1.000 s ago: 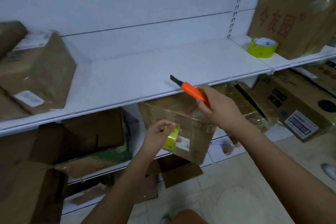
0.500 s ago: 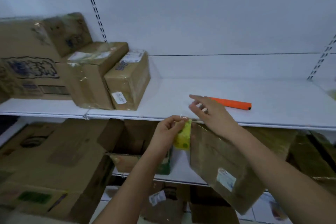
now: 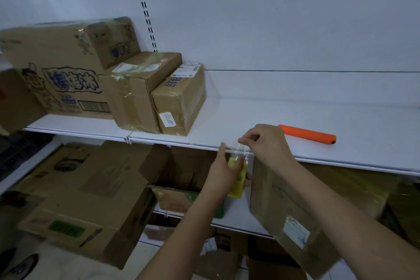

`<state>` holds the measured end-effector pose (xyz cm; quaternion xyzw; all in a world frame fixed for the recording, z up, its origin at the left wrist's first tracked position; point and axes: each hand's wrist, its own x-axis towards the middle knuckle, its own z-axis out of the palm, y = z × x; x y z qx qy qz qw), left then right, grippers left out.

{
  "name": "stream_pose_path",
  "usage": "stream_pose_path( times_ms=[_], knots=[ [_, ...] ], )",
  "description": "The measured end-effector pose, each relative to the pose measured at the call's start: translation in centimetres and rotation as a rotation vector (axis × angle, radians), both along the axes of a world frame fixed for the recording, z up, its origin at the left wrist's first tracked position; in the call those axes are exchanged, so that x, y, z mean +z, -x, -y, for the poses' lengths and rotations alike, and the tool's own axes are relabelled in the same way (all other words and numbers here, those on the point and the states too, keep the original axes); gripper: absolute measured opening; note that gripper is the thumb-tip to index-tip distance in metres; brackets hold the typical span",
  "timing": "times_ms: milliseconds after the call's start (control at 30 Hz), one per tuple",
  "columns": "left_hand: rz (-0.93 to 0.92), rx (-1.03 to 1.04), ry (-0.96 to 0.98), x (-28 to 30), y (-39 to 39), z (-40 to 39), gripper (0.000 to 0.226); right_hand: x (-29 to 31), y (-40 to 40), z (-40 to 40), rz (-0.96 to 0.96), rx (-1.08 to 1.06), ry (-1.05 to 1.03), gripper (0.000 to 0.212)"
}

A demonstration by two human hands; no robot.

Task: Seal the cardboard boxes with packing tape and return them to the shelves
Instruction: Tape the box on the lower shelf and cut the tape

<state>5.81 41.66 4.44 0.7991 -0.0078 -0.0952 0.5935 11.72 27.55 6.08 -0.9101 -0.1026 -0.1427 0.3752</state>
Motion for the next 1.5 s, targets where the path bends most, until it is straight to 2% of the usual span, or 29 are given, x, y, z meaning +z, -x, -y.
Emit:
stream_pose_path(
  times_ms=[33,100,200,367,400,500,533,733,800,867,933,1000,1067,1100,1167,1233,1300,1400,1467,1500],
  knots=[
    [0.012,0.009,-0.02,-0.1,0.1,0.2,0.069,-0.2,-0.2,0.0,-0.004,0.006,-0.004,0.008],
    [0.041,0.017,-0.061,-0.2,0.5,0.4,0.079,-1.1,-0.4,0.1,-0.033,0.027,-0.002,0.007],
    [0.072,0.037,-0.092,-0.6,0.6,0.5,0.078,-2.4,-1.2,0.2,-0.044,0.045,0.013,0.006],
    [0.072,0.064,-0.118,-1.1,-0.9,0.9,0.079,-4.0,-1.9,-0.6,0.055,0.007,0.071,0.011],
    [0.072,0.063,-0.11,-1.5,-1.2,0.8,0.08,-4.4,-1.9,-0.7,0.068,-0.014,0.09,0.016],
    [0.072,0.087,-0.106,-2.4,-1.6,0.4,0.072,-4.2,-2.6,0.3,-0.003,-0.087,0.063,0.067],
    [0.08,0.106,-0.145,-2.7,-1.8,0.3,0.069,-3.9,-3.0,0.7,-0.042,-0.093,0.075,0.076],
    [0.099,0.252,-0.166,-3.2,-3.9,1.0,0.061,-4.1,-0.6,2.2,-0.018,0.006,0.132,0.051],
    [0.117,0.276,-0.257,-3.0,-4.8,1.1,0.063,-4.7,1.9,3.4,0.03,0.036,0.069,0.045],
    [0.118,0.233,-0.471,-2.3,-5.1,1.2,0.064,-5.5,5.0,5.7,0.106,0.017,0.063,0.039],
    [0.149,0.123,-0.831,-0.6,-4.7,0.7,0.064,-6.6,8.3,8.9,0.211,-0.13,0.185,0.034],
    [0.252,0.11,-1.018,1.7,-4.0,-0.2,0.057,-7.8,11.5,12.6,0.198,-0.379,0.264,0.031],
    [0.436,0.156,-0.983,3.6,-3.0,-0.2,0.042,-9.8,14.1,15.4,0.056,-0.568,0.339,0.04],
    [0.525,0.138,-0.917,4.1,-2.3,0.6,0.036,-11.2,15.3,16.2,-0.017,-0.568,0.411,0.047],
    [0.602,-0.029,-0.735,3.4,-1.0,3.5,0.034,-14.4,16.9,17.4,-0.082,-0.44,0.491,0.052],
    [0.612,-0.269,-0.611,1.1,0.3,6.8,0.039,-15.7,18.0,19.2,-0.078,-0.346,0.4,0.05],
    [0.653,-0.419,-0.6,-2.2,0.6,9.0,0.038,-15.4,18.8,21.4,-0.09,-0.314,0.305,0.05],
    [0.664,-0.433,-0.691,-6.5,-0.2,10.4,0.043,-15.4,20.5,25.3,-0.097,-0.376,0.207,0.05],
    [0.569,-0.426,-0.756,-7.9,-0.5,10.9,0.054,-15.4,21.7,26.7,-0.127,-0.473,0.119,0.054],
    [0.491,-0.431,-0.743,-8.5,-0.6,11.0,0.058,-14.9,22.1,26.6,-0.169,-0.523,0.055,0.05]
  ],
)
